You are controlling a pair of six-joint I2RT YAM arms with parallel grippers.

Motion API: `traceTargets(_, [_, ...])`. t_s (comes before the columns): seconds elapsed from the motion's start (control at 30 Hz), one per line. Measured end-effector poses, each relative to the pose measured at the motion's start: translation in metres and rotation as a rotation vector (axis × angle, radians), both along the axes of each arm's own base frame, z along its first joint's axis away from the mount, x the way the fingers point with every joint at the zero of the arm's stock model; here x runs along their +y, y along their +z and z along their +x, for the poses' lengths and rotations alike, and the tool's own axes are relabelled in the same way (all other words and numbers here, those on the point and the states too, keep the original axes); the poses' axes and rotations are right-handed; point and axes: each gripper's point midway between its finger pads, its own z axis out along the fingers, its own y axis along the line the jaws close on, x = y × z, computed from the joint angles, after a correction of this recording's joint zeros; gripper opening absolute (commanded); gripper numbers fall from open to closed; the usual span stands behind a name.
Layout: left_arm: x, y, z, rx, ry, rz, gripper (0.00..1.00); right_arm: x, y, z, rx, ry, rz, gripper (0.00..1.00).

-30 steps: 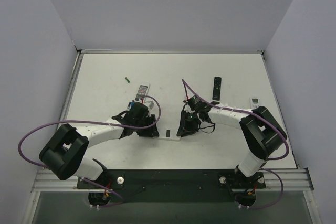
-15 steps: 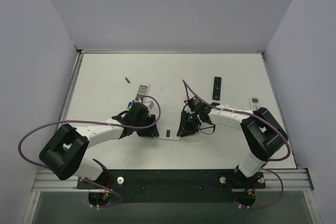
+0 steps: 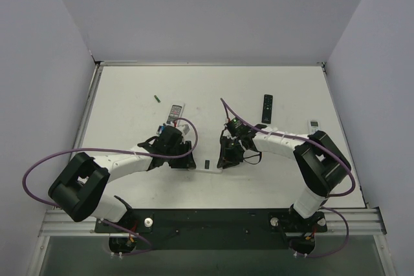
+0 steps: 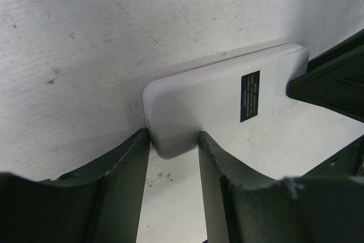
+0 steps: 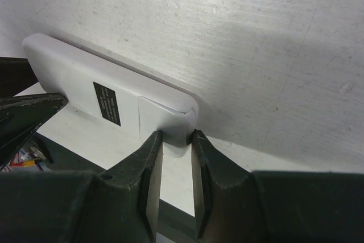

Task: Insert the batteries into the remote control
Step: Load the battery cover into the remote control.

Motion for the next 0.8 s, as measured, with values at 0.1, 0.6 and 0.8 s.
traceTargets(0.1, [-0.001, 0.000, 0.000, -0.002, -0.003, 0.000, 0.48, 0.002, 0.000, 0.000, 0.004, 0.002, 0.008, 0.00])
traceTargets(0.6, [0.001, 0.000, 0.000, -0.010, 0.013, 0.013, 0.49, 0.006, 0.008, 0.004, -0.083, 0.027, -0.063, 0.33])
traceTargets(0.8, [0.001, 0.000, 0.000, -0.011, 0.012, 0.015, 0.49, 0.005, 0.011, 0.005, -0.113, 0.033, -0.143, 0.33])
